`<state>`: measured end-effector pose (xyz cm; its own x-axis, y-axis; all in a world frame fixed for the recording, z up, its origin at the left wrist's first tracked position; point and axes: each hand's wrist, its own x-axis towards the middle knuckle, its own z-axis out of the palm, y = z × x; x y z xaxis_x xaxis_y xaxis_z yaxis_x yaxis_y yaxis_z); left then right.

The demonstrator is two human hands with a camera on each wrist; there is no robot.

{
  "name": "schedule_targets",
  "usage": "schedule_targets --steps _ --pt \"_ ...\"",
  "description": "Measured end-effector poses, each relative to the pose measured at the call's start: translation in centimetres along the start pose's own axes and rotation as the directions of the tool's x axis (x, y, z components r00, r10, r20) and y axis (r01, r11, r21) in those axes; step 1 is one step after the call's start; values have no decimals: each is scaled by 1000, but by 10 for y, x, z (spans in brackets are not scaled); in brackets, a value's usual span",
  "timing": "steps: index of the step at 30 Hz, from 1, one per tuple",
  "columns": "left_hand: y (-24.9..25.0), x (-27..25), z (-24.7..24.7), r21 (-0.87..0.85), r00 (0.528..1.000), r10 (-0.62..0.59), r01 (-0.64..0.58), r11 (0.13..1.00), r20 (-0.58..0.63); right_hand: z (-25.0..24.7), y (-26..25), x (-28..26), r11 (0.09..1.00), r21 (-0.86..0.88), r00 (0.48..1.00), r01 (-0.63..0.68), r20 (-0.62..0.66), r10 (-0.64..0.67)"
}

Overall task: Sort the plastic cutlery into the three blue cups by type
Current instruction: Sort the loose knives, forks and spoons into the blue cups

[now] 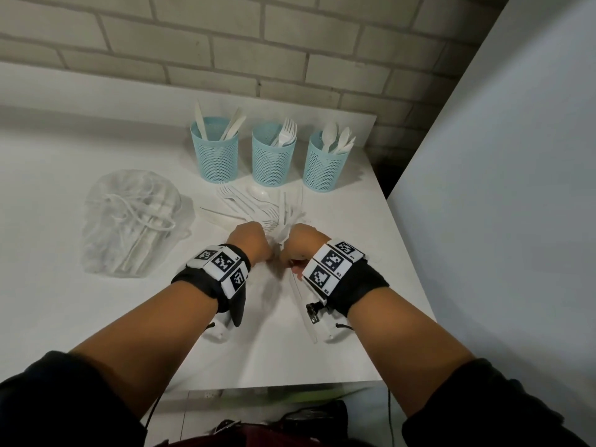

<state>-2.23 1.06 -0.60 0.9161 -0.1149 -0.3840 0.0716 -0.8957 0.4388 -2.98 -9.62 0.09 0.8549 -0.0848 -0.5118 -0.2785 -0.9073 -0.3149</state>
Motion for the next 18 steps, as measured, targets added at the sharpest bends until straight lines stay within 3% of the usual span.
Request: schedule_targets --steps 3,5,8,10,14,18 --pt "2 -1 0 -167 997 -82 83 982 12 4 -6 1 997 71 999 14 -48 -11" --pt "2 -1 0 -277 993 -113 119 953 38 9 -5 6 976 214 995 42 -101 -21" --pt "1 -3 -1 -422 985 -135 166 891 103 15 1 15 828 560 998 21 -55 12" --pt "0 -4 -3 -511 979 -144 200 836 146 14 5 19 730 683 999 -38 29 25" --pt "1 -9 -10 -630 947 -197 317 709 255 5 7 29 670 717 978 -192 196 71" --pt "1 -11 -10 -669 926 -201 370 645 318 -1 5 37 723 623 931 -298 355 78"
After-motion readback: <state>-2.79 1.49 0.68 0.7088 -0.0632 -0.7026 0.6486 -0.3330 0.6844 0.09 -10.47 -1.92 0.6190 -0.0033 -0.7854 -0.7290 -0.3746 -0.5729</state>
